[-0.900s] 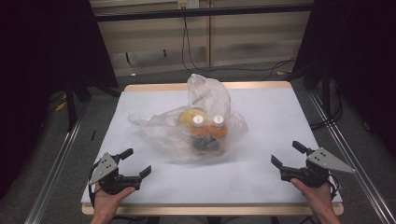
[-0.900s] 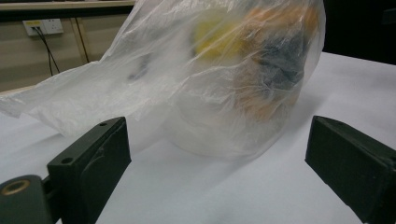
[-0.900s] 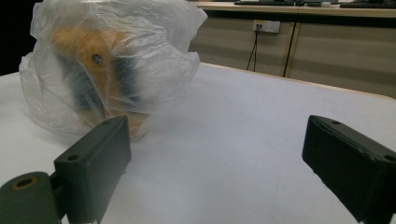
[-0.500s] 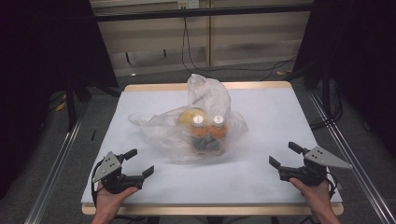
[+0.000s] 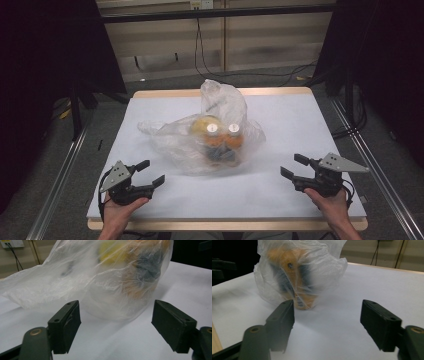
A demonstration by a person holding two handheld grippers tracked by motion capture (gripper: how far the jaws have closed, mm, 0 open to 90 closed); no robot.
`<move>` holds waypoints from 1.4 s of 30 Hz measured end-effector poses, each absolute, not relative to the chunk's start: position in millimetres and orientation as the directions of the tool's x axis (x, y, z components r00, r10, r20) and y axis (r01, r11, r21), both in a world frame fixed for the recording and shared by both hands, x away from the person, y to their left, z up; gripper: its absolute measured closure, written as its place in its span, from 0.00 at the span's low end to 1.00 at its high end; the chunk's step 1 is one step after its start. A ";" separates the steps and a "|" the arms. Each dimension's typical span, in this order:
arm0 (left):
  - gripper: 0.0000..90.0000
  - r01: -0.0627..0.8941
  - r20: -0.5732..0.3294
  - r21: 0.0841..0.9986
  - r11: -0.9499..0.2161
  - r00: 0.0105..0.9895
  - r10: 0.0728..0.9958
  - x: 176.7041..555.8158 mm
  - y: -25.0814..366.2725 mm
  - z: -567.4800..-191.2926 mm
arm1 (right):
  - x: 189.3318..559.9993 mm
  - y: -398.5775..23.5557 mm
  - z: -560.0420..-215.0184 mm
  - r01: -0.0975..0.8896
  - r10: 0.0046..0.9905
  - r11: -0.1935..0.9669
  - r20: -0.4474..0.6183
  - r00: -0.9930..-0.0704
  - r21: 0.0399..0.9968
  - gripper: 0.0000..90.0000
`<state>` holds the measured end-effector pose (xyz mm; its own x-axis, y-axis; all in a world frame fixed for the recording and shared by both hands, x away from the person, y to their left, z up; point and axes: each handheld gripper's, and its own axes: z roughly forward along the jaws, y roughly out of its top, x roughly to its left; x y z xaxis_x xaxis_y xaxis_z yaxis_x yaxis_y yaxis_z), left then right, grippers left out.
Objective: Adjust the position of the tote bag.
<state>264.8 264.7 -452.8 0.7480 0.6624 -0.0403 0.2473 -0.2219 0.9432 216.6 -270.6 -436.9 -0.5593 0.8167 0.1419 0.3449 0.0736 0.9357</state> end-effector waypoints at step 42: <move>0.61 0.286 -0.082 0.941 -0.179 0.710 0.699 346.6 291.3 -429.8 | 333.7 -202.0 -357.3 0.342 0.687 0.158 0.145 -0.712 0.926 0.57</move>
